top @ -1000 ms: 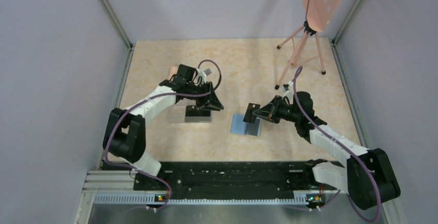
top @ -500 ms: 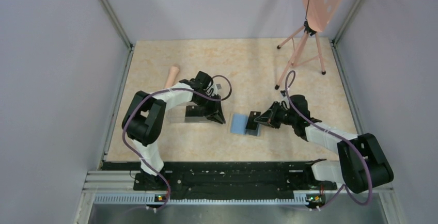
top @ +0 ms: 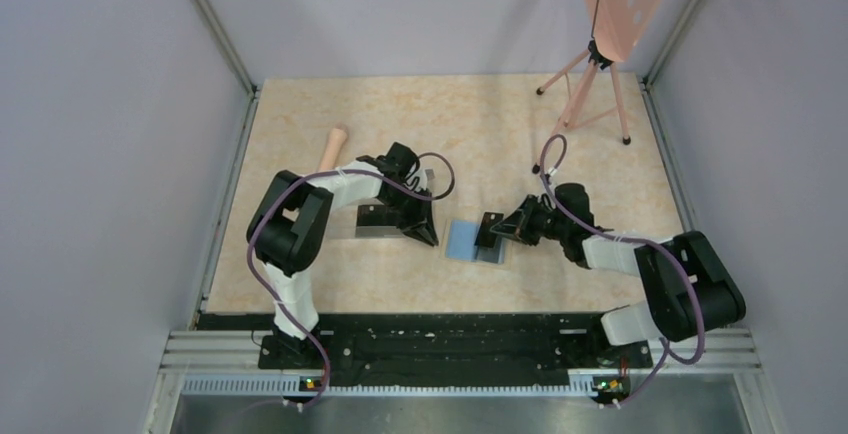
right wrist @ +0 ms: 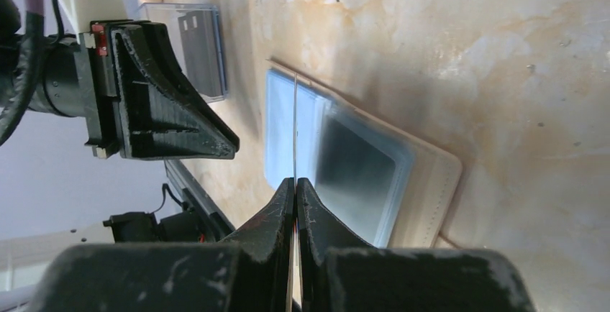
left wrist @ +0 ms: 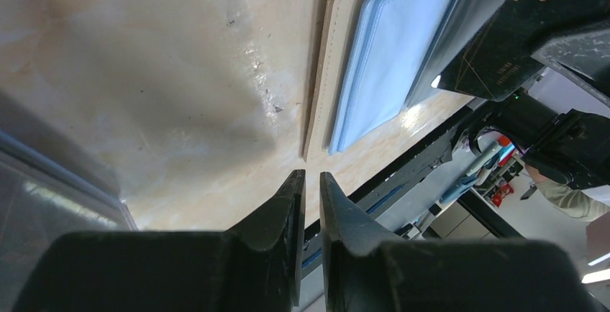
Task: Put the credit cards into the card holder
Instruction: Insert the credit card into the card holder.
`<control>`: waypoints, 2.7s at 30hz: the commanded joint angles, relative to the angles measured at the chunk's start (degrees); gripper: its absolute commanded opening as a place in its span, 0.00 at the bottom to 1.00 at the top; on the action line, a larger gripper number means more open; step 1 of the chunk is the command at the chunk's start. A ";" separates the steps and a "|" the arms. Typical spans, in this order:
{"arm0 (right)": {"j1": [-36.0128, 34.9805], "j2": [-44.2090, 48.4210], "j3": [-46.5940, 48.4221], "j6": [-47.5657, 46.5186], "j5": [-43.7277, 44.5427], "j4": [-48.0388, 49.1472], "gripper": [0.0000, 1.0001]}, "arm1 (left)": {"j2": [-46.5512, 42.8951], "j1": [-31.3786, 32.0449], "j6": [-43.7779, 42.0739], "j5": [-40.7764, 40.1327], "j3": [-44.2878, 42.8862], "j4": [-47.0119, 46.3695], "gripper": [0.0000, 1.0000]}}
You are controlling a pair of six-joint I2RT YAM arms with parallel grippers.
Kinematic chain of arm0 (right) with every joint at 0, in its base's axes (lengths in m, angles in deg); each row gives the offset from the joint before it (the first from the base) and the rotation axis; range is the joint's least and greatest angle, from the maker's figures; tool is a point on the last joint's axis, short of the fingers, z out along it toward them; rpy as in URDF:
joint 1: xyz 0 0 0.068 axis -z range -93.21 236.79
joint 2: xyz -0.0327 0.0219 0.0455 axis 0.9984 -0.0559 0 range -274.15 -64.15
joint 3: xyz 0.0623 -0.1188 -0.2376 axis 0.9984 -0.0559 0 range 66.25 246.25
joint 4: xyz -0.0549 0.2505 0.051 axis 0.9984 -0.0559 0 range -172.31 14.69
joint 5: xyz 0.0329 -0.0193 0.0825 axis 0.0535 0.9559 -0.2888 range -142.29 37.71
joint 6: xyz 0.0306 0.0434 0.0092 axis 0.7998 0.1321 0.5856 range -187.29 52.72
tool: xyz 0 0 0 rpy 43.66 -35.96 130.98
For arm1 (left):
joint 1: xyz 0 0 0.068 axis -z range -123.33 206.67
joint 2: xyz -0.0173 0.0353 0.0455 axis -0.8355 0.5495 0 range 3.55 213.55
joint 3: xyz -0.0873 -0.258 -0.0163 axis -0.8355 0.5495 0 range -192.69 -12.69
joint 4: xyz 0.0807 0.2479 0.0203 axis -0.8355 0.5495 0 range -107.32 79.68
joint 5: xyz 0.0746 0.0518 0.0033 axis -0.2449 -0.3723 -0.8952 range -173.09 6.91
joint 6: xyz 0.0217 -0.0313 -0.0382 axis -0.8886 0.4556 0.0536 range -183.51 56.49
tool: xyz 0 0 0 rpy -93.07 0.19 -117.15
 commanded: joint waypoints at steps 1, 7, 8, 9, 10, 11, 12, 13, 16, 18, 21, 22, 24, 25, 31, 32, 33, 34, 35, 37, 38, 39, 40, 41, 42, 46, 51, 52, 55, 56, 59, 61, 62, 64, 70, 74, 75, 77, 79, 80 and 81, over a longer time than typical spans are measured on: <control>0.37 -2.82 1.37 -1.94 1.16 4.92 0.00 | 2.54 -0.07 -1.19 -2.86 -0.71 2.09 0.18; 0.36 -6.97 1.63 -2.33 0.08 6.93 0.00 | 3.85 -0.08 -1.92 -3.53 -1.16 2.52 0.17; 0.34 -7.16 1.52 -2.23 0.04 7.13 0.00 | 3.97 -0.06 -2.07 -3.63 -1.24 2.56 0.17; 0.37 -7.18 1.36 -2.19 0.16 7.22 0.00 | 4.25 -0.10 -2.12 -3.70 -1.37 2.64 0.17; 0.35 -7.14 1.19 -2.05 0.21 7.29 0.00 | 4.43 -0.11 -2.23 -3.68 -1.44 2.73 0.17; 0.35 -7.08 0.98 -1.96 0.21 7.16 0.00 | 4.69 -0.04 -2.29 -3.66 -1.59 2.81 0.16; 0.30 -6.89 0.98 -2.02 0.21 6.94 0.00 | 4.87 -0.04 -2.37 -3.63 -1.74 2.82 0.16; 0.33 -6.76 0.88 -1.99 0.16 6.73 0.00 | 3.15 -0.03 -2.39 -3.57 -1.76 2.83 0.16; 0.09 -6.29 0.57 -1.65 0.13 6.37 0.00 | 5.30 -0.04 -2.54 -3.36 -2.29 2.99 0.15; -0.47 -6.13 0.58 -1.34 0.21 6.31 0.00 | 5.65 -0.01 -2.66 -3.08 -2.62 3.09 0.15; -1.64 -6.58 0.85 -0.78 0.47 6.29 0.00 | 6.08 0.09 -2.67 -2.78 -2.88 3.09 0.14; -2.09 -7.02 0.90 -0.45 0.48 6.68 0.00 | 6.08 0.12 -2.73 -2.77 -2.91 3.16 0.14; -3.01 -7.82 0.92 0.48 0.49 7.46 0.00 | 6.41 0.29 -2.72 -2.66 -2.92 3.10 0.14; -3.56 -8.35 0.94 1.13 0.48 8.31 0.00 | 6.54 0.38 -2.74 -2.72 -2.96 3.09 0.14; -5.33 -9.57 -0.08 4.92 0.39 12.02 0.00 | 7.04 0.75 -3.00 -2.81 -2.72 3.35 0.13; -5.33 -9.35 -0.39 5.30 0.64 12.13 0.00 | 7.09 0.76 -3.05 -2.92 -2.67 3.38 0.13; -5.33 -9.14 -0.46 5.55 0.92 12.04 0.00 | 7.10 0.72 -3.09 -2.95 -2.73 3.42 0.13; -5.33 -9.04 -0.39 5.71 1.10 11.77 0.00 | 7.12 0.75 -3.09 -2.94 -2.74 3.44 0.13; -5.33 -8.99 -0.25 5.73 1.22 11.27 0.00 | 7.13 0.68 -3.09 -3.03 -2.74 3.44 0.12; -5.33 -9.33 -0.01 5.92 1.27 10.57 0.00 | 7.27 0.82 -3.09 -3.07 -2.75 3.52 0.12; -5.33 -9.42 0.02 6.15 1.19 10.06 0.00 | 7.37 0.80 -3.15 -3.21 -2.74 3.53 0.12; -5.33 -9.60 0.19 6.38 1.29 9.24 0.00 | 7.51 0.84 -3.18 -3.25 -2.86 3.60 0.12; -5.33 -9.69 0.52 6.62 1.10 7.94 0.00 | 7.74 0.86 -3.18 -3.29 -2.98 3.66 0.12; -5.35 -9.79 0.61 6.92 0.80 7.49 0.00 | 7.88 0.92 -3.18 -3.46 -2.97 3.74 0.12; -5.34 -9.75 0.65 7.44 0.55 7.03 0.00 | 8.10 0.92 -3.26 -3.47 -3.03 3.85 0.12; -5.31 -9.42 0.85 9.10 -0.79 5.27 0.00 | 8.46 1.17 -3.50 -4.07 -3.59 4.41 0.10; -5.35 -9.39 1.58 9.61 -2.76 3.10 0.00 | 8.78 1.40 -3.79 -5.23 -4.32 5.40 0.07; -5.34 -9.28 1.75 9.60 -3.08 2.76 0.00 | 8.89 1.48 -3.76 -5.35 -4.47 5.50 0.07; -5.46 -9.54 2.69 9.09 -4.10 1.46 0.00 | 9.26 1.71 -4.01 -6.59 -5.14 6.54 0.05; -5.42 -9.71 3.00 8.80 -4.37 1.01 0.00 | 9.28 1.81 -4.12 -7.02 -5.39 6.86 0.05; -5.48 -10.63 4.12 7.54 -5.08 -0.62 0.00 | 9.54 2.06 -4.21 -7.52 -6.13 7.30 0.07; -5.48 -12.16 4.70 6.86 -5.82 -1.10 0.00 | 10.00 2.14 -4.28 -7.57 -6.54 7.60 0.08; -5.51 -12.88 4.92 6.72 -6.19 -1.25 0.00 | 10.28 2.20 -4.35 -7.68 -6.76 7.91 0.09; -5.57 -13.77 5.34 6.77 -6.50 -1.39 0.00 | 10.81 2.46 -4.62 -8.20 -7.47 8.65 0.09; -5.56 -10.63 6.96 4.91 -3.73 -5.82 0.00 | 7.95 2.52 -4.94 -11.37 -8.57 10.17 0.15; -5.64 -10.72 8.29 3.56 -3.92 -7.77 0.00 | 5.55 2.57 -5.15 -14.11 -9.77 10.98 0.22; -5.61 -10.77 8.36 3.53 -3.93 -7.75 0.00 | 5.13 2.58 -5.22 -14.89 -9.96 11.28 0.23; -5.70 -10.98 8.26 3.52 -4.19 -7.63 0.00 | 4.16 2.60 -5.22 -16.71 -10.01 11.50 0.24; -5.78 -11.06 8.03 3.51 -4.22 -7.39 0.00 | 3.20 2.57 -5.12 -17.91 -9.87 11.17 0.26; -5.85 -10.92 8.02 3.53 -4.22 -7.36 0.00 | 2.65 2.59 -5.00 -18.28 -9.60 10.82 0.27; -5.97 -10.87 7.90 3.53 -4.22 -7.39 0.00 | 1.91 2.55 -5.02 -18.70 -9.41 10.36 0.27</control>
